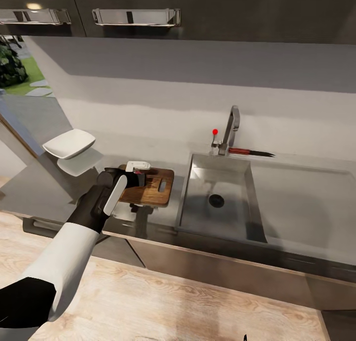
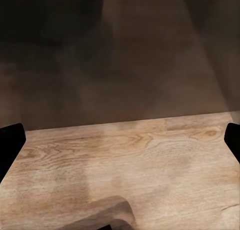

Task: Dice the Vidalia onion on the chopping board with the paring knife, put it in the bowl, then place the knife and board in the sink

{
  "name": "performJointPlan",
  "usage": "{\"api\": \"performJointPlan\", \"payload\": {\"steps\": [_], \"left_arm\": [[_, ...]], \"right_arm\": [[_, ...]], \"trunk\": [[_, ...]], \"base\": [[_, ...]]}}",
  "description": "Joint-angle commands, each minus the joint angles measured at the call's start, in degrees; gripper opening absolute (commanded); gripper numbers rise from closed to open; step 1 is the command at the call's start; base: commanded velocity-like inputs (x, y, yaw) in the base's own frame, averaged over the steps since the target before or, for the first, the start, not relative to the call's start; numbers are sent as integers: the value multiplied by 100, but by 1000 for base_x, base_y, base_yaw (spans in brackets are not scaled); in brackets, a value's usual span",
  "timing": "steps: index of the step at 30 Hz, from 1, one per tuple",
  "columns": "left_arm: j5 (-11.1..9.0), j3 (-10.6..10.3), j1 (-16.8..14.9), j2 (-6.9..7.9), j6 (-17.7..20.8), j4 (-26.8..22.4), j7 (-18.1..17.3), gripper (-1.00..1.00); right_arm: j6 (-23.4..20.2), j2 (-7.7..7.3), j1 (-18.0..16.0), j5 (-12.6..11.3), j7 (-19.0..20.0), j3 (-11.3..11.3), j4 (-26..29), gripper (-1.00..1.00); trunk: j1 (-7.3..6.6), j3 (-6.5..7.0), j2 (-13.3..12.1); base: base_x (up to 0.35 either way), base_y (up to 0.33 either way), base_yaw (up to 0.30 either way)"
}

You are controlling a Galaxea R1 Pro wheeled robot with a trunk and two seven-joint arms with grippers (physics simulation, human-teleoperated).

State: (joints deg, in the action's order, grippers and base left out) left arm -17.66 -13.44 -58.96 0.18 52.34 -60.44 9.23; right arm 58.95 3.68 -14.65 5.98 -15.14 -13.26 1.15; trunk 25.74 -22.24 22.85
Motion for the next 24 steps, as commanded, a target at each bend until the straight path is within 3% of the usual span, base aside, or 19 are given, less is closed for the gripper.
{"api": "performJointPlan", "payload": {"steps": [1, 24], "left_arm": [[-45, -10, -2, 2, 22, 20, 52, -100], [-38, -10, -2, 7, 22, 5, 52, -100]], "right_arm": [[12, 1, -3, 61, -33, -37, -1, 100], [12, 1, -3, 61, -33, -37, -1, 100]], "trunk": [[4, -10, 7], [4, -83, 7]], "base": [[0, 0, 0], [0, 0, 0]]}}
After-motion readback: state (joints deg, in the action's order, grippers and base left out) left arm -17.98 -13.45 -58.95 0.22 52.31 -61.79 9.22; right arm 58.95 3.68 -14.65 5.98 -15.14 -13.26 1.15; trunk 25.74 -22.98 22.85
